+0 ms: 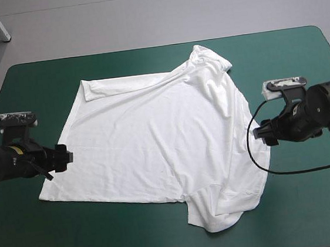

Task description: Fold the cloth

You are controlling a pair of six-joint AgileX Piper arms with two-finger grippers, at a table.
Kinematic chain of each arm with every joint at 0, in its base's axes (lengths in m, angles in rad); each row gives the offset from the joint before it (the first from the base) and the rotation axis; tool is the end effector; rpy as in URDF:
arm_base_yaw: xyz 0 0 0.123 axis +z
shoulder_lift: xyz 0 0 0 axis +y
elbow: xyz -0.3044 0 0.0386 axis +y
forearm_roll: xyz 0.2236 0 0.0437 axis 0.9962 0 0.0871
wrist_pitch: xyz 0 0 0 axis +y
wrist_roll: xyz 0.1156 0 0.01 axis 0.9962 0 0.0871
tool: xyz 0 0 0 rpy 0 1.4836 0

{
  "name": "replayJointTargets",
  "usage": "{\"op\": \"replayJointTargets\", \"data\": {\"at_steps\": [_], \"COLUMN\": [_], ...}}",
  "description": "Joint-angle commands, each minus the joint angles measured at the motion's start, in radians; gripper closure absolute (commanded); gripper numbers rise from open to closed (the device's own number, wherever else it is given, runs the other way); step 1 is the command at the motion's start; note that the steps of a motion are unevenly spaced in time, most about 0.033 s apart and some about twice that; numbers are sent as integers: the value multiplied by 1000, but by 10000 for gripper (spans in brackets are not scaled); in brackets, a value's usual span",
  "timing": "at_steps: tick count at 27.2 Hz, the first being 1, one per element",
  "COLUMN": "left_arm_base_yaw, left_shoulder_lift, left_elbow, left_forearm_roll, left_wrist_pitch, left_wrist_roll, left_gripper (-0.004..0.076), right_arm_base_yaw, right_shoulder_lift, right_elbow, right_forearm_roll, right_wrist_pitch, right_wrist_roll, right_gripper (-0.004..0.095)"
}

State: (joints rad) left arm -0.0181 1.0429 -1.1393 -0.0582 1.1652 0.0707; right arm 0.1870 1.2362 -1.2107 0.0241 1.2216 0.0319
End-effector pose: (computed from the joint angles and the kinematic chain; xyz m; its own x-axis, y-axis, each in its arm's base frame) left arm 0.1626 -0.0091 0.3741 -0.8277 0.0626 -0.5577 0.0874 0.9960 -0.0178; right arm 0.2033 0.0411 0.3548 -0.9078 -0.1309 -0.3984 -0.1584 0.9867 0.0368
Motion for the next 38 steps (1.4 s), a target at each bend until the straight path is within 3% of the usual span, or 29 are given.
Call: {"op": "replayJointTargets", "data": {"at_steps": [1,11,20,25,31,35,37,38], "left_arm_base_yaw": [0,0,0,0,0,0,0,0], "left_shoulder_lift": [-66,-118,-147,-161,-161,-161,-161,-161], "left_elbow": [67,107,107,107,107,107,107,107], "left_forearm_roll": [-51,-50,-46,-46,-46,-48,-48,-50], "left_wrist_pitch": [-83,-70,-65,-67,-72,-77,-97,-106], "left_wrist_roll": [-13,-3,2,2,2,2,2,-1], "left_gripper": [106,106,106,106,106,106,106,106], "right_arm_base_yaw": [-3,-3,-3,-3,-3,-3,-3,-5], "right_shoulder_lift": [-28,57,218,243,241,208,161,135], "right_elbow": [89,313,326,369,389,325,255,201], "right_forearm_roll": [-16,116,174,266,274,258,190,101], "right_wrist_pitch": [-92,-378,-409,-436,-514,-501,-443,-394], "right_wrist_roll": [17,20,20,-32,-89,-89,-74,-45], "right_gripper": [213,247,331,474,924,926,926,926]}}
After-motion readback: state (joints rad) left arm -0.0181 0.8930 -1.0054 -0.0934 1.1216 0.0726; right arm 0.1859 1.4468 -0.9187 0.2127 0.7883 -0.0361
